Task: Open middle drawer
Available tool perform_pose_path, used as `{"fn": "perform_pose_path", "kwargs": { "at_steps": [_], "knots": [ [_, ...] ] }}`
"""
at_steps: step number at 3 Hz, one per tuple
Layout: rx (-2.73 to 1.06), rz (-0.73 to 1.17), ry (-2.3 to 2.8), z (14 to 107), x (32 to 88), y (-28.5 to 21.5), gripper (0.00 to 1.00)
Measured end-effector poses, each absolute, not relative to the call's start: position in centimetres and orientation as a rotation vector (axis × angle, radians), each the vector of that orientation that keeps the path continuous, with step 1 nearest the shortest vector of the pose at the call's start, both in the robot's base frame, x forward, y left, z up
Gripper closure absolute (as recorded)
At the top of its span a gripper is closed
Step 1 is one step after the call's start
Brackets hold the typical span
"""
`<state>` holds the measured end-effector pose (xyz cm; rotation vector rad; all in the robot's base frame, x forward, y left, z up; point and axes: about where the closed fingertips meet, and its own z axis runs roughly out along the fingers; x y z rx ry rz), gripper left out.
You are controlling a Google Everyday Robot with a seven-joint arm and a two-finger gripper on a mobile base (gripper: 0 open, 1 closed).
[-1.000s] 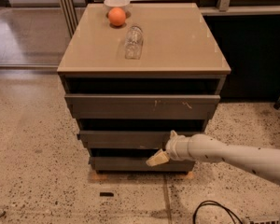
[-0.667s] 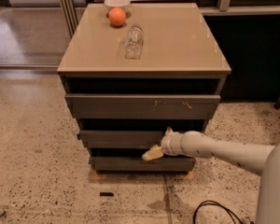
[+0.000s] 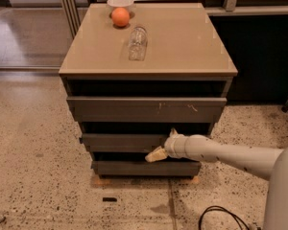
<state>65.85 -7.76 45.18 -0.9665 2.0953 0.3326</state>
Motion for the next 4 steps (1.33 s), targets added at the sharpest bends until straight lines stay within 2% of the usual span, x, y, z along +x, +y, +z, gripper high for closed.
{"fn": "perform_pose_path", "kwargs": {
  "at_steps": [2,4],
  "knots": [
    [-0.985,0.307,2.074,46.8,69.2,-6.1,0.0],
    [-1.036,0.53,2.243,45.0,68.1,-6.8,0.0]
  ]
}}
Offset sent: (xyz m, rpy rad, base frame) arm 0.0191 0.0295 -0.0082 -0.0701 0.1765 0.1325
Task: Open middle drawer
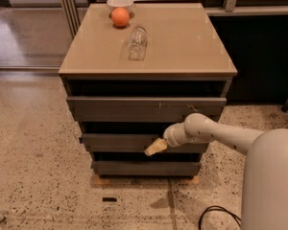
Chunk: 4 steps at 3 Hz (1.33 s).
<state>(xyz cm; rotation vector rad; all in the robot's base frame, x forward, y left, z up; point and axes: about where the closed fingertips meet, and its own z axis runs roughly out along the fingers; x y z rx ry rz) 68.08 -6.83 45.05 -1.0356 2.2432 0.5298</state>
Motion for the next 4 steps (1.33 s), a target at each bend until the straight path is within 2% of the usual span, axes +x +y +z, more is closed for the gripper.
{"fn": "perform_pose_path", "kwargs": {
  "at_steps": [1,4],
  "knots": [
    [-1.09,0.6,2.276,44.6,66.1,-6.1,0.0],
    [-1.128,0.597,2.322,43.4,64.5,-5.2,0.0]
  ]
}}
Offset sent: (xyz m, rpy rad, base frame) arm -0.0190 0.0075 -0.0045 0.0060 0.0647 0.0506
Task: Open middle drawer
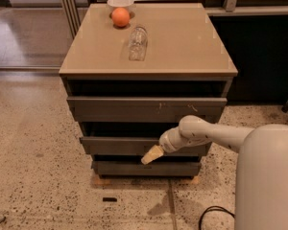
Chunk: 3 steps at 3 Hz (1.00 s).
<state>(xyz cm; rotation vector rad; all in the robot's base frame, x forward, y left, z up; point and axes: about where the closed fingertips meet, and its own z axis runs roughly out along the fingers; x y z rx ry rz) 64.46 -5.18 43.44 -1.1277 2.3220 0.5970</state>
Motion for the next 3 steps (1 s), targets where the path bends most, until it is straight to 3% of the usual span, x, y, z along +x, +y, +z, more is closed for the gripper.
{"fn": "perform_pose_path", "kwargs": {
  "at_steps": [1,2,3],
  "knots": [
    [-1.185,0.607,2.297,43.6,62.7,-4.7,0.0],
    [-1.17,0.653,2.311,44.8,57.6,-5.6,0.0],
    [-1.175,0.665,2.32,43.8,57.2,-5.1,0.0]
  ]
}}
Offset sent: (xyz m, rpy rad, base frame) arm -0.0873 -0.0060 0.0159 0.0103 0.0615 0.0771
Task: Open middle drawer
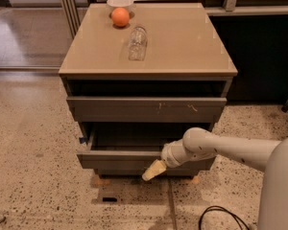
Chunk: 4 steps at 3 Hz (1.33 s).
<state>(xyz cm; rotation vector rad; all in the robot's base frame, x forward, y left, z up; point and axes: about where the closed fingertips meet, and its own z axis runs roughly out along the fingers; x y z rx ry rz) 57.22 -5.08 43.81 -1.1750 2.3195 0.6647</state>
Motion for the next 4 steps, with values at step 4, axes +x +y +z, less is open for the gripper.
{"fn": "perform_pose_path", "kwargs": {
  "at_steps": [4],
  "knots": [
    [-1.144,0.689,2.41,43.9,54.9,-6.6,0.0]
  ]
}}
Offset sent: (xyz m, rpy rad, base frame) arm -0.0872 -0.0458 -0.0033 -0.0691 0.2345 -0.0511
